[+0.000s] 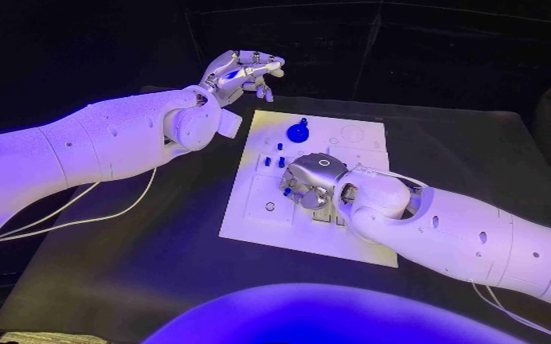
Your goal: Assemble the parts on the task board
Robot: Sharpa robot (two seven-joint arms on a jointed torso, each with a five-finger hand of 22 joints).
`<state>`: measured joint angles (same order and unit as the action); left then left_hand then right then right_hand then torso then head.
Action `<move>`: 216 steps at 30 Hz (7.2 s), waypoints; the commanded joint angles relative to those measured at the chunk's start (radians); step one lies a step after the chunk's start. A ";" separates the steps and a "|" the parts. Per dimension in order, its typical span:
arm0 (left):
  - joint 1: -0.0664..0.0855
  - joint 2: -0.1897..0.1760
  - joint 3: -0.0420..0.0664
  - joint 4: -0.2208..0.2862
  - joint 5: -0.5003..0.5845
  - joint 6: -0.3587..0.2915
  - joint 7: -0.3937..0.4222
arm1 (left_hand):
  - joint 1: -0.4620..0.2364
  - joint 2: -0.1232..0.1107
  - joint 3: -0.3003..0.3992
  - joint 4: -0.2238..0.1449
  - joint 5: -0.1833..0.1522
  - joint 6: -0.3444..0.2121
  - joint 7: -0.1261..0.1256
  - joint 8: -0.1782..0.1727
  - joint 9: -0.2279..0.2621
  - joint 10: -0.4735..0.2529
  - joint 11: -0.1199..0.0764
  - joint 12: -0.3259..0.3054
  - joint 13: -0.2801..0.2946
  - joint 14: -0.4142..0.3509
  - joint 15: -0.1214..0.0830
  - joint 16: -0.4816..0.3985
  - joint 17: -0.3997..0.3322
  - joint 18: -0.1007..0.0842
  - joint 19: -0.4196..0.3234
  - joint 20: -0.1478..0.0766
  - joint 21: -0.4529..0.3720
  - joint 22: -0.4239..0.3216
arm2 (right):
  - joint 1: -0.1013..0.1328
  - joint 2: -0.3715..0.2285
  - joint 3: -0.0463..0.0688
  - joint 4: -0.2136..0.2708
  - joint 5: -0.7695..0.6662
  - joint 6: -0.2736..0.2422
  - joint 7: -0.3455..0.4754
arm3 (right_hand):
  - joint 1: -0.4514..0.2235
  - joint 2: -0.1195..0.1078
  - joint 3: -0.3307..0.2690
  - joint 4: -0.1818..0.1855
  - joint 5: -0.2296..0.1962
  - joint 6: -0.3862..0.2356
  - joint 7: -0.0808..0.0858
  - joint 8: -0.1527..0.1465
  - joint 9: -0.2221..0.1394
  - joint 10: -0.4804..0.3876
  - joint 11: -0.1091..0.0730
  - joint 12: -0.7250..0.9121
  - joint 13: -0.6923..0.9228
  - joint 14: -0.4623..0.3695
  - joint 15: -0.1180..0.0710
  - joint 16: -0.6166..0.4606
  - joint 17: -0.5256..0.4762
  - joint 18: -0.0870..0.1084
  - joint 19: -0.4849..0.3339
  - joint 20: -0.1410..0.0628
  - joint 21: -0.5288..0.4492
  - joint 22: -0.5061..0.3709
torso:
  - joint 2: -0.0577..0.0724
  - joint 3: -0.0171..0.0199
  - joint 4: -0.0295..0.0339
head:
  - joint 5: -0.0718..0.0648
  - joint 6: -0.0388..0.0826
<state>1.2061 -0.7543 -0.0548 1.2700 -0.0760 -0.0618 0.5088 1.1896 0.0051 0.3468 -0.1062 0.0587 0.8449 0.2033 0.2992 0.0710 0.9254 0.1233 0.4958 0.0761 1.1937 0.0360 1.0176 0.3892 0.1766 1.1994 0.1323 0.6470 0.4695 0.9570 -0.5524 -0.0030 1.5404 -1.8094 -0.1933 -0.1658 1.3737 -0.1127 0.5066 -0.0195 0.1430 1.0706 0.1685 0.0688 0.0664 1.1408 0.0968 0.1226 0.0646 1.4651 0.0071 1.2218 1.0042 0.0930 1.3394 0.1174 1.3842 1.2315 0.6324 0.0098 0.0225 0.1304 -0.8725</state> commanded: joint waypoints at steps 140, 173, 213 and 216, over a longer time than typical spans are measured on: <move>0.002 0.001 0.000 -0.005 0.006 0.019 -0.011 | 0.025 0.004 -0.001 -0.015 -0.001 -0.008 0.001 0.012 0.000 -0.009 0.002 0.012 -0.004 -0.011 -0.001 0.006 -0.005 0.007 0.008 0.001 -0.010 -0.004 | 0.140 -0.282 0.004 0.180 0.220 -0.011 -0.053 | 0.039 0.065 -0.062 -0.018 -0.064 0.019 -0.025 0.071 0.016 0.087 -0.031 0.057 0.012 -0.005 -0.024 -0.102 -0.161 -0.014 0.011 -0.026 -0.016 -0.007 | -0.001 -0.0007 -0.0020 | -0.038 0.010; 0.002 0.018 0.000 -0.009 0.005 0.024 -0.010 | 0.026 0.006 -0.001 -0.015 -0.001 -0.009 0.001 0.013 0.000 -0.010 0.002 0.013 -0.004 -0.012 0.000 0.006 -0.005 0.006 0.008 0.001 -0.010 -0.005 | 0.098 0.009 -0.029 0.082 0.199 0.065 0.039 | 0.028 0.066 -0.054 -0.017 -0.052 0.011 -0.021 0.061 0.013 0.081 -0.026 0.040 0.007 -0.005 -0.020 -0.103 -0.162 -0.012 0.005 -0.023 -0.020 -0.013 | 0.000 0.0000 -0.0019 | -0.005 0.000; 0.002 0.020 0.000 -0.011 0.005 0.027 -0.011 | 0.026 0.006 -0.001 -0.015 -0.001 -0.009 0.001 0.013 0.000 -0.010 0.002 0.013 -0.004 -0.012 0.000 0.006 -0.005 0.006 0.008 0.001 -0.010 -0.005 | 0.078 0.047 -0.037 0.041 0.099 0.129 0.021 | 0.025 0.064 -0.054 -0.018 -0.050 0.011 -0.020 0.059 0.012 0.082 -0.026 0.038 0.006 -0.006 -0.019 -0.103 -0.163 -0.012 0.005 -0.022 -0.020 -0.013 | 0.000 0.0005 -0.0025 | 0.004 0.000; 0.002 0.020 0.000 -0.011 0.005 0.027 -0.011 | 0.026 0.006 -0.001 -0.015 -0.001 -0.009 0.001 0.013 0.000 -0.010 0.002 0.013 -0.004 -0.012 0.000 0.006 -0.005 0.006 0.008 0.001 -0.010 -0.005 | 0.077 0.049 -0.037 0.040 0.097 0.129 0.021 | 0.025 0.064 -0.054 -0.018 -0.050 0.011 -0.020 0.059 0.012 0.082 -0.026 0.038 0.006 -0.006 -0.019 -0.103 -0.163 -0.012 0.005 -0.022 -0.020 -0.013 | 0.000 0.0004 -0.0030 | 0.004 0.000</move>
<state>1.2059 -0.7346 -0.0554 1.2580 -0.0755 -0.0459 0.4939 1.2102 0.0106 0.3439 -0.1146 0.0587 0.8450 0.2033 0.3070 0.0710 0.9219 0.1268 0.5034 0.0736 1.1865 0.0360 1.0176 0.3849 0.1765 1.1994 0.1324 0.6430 0.4663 1.0328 -0.5047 -0.0399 1.5802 -1.6970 -0.0774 -0.1423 1.4052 -0.0526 0.4463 -0.0362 0.0898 1.0799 0.1451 0.1247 0.0776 1.2291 0.0699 0.1646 0.0720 1.4579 -0.0181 1.1208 0.8429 0.0930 1.3438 0.0913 1.3622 1.2198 0.6323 0.0101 0.0201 0.1349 -0.8726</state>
